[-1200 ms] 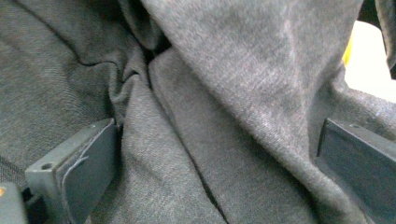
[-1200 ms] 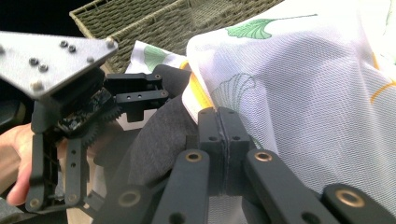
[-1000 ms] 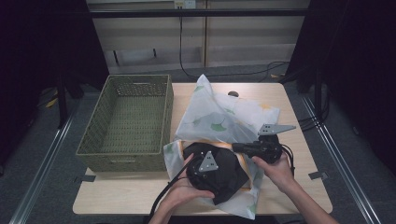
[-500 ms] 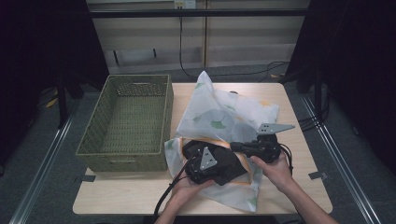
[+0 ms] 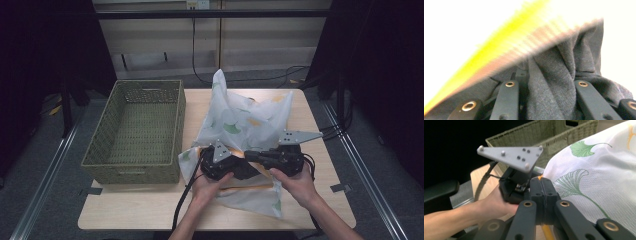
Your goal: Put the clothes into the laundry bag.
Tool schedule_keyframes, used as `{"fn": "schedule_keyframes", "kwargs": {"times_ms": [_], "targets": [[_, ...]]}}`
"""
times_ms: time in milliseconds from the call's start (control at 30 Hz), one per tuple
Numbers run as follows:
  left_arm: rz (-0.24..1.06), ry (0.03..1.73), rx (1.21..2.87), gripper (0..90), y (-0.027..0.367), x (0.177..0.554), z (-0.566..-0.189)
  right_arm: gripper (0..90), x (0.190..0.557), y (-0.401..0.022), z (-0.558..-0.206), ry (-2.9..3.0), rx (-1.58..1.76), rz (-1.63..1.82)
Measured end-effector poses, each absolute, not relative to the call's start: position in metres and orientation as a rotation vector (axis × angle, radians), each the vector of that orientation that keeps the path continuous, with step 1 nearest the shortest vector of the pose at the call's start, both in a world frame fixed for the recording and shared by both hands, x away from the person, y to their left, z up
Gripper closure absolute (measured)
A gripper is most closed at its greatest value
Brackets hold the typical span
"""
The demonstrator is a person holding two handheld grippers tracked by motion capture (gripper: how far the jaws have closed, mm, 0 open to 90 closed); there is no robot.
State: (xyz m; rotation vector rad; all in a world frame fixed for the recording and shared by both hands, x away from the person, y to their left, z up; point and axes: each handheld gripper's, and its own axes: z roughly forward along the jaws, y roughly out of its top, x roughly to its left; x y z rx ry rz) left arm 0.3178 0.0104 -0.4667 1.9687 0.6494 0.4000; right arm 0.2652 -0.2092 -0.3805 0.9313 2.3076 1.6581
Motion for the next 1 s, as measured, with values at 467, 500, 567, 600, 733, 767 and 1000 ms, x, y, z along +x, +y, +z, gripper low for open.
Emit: {"fn": "schedule_keyframes", "kwargs": {"times_ms": [467, 500, 567, 600, 733, 767, 1000], "targets": [[0.368, 0.672, 1.909, 70.2, 0.013, 0.327, -0.457, 62.1, 0.271, -0.226, -0.399, 2.285, 0.995, 1.505], [0.367, 0.677, 1.911, 70.2, 0.014, 0.328, -0.457, 59.7, 0.27, -0.228, -0.401, 2.281, 0.999, 1.499], [0.359, 0.681, 1.902, 70.1, 0.014, 0.329, -0.457, 56.6, 0.267, -0.23, -0.404, 2.292, 0.989, 1.484], [0.362, 0.686, 1.902, 70.1, 0.015, 0.329, -0.457, 55.5, 0.265, -0.231, -0.405, 2.295, 0.988, 1.482], [0.351, 0.692, 1.89, 70.0, 0.016, 0.331, -0.456, 51.7, 0.26, -0.23, -0.413, 2.332, 0.968, 1.414], [0.346, 0.693, 1.888, 70.0, 0.017, 0.331, -0.456, 50.8, 0.26, -0.229, -0.416, 2.345, 0.966, 1.403], [0.329, 0.706, 1.865, 70.0, 0.017, 0.333, -0.452, 59.3, 0.263, -0.214, -0.433, 2.41, 0.951, 1.233]]}}
